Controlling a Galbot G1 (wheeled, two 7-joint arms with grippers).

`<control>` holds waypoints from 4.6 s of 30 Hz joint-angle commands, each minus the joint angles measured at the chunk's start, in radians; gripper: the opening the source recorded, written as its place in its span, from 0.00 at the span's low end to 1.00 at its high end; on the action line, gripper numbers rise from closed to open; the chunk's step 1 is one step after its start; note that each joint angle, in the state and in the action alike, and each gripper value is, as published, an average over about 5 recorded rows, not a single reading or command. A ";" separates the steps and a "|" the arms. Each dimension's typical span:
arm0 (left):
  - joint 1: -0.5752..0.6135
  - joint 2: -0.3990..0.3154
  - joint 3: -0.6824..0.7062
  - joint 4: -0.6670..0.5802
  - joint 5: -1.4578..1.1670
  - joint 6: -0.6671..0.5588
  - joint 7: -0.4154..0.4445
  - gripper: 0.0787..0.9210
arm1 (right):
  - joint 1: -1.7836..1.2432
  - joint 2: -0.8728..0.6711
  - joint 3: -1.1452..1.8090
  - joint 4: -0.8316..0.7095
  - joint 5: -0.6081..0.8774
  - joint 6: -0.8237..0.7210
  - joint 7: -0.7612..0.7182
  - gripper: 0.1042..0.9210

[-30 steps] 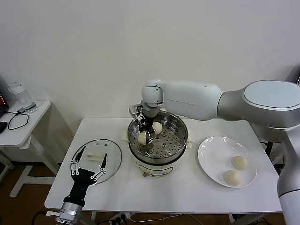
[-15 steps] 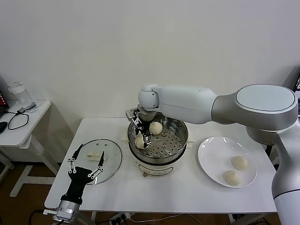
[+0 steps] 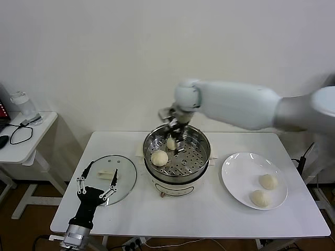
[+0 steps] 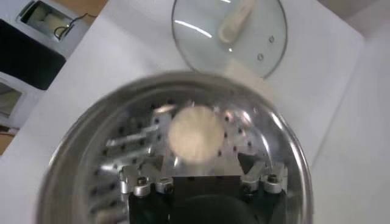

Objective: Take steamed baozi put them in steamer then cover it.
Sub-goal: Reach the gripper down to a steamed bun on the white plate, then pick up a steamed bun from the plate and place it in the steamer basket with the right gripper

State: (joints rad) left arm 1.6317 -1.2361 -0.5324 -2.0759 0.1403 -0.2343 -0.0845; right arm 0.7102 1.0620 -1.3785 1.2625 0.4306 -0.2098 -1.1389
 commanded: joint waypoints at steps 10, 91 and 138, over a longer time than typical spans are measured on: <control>0.014 0.000 0.025 -0.003 0.018 -0.004 0.002 0.88 | -0.218 -0.617 0.071 0.024 -0.232 0.194 -0.111 0.88; 0.041 0.015 -0.003 -0.005 0.034 -0.025 -0.006 0.88 | 0.009 -0.096 0.079 0.272 -0.522 0.768 0.025 0.73; 0.031 0.001 -0.019 0.014 0.029 -0.047 -0.015 0.88 | -0.268 -0.002 0.198 0.202 -0.895 1.000 0.074 0.87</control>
State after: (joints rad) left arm 1.6648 -1.2360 -0.5501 -2.0650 0.1703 -0.2811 -0.0987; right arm 0.4571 1.0571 -1.2030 1.4654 -0.4364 0.7808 -1.0679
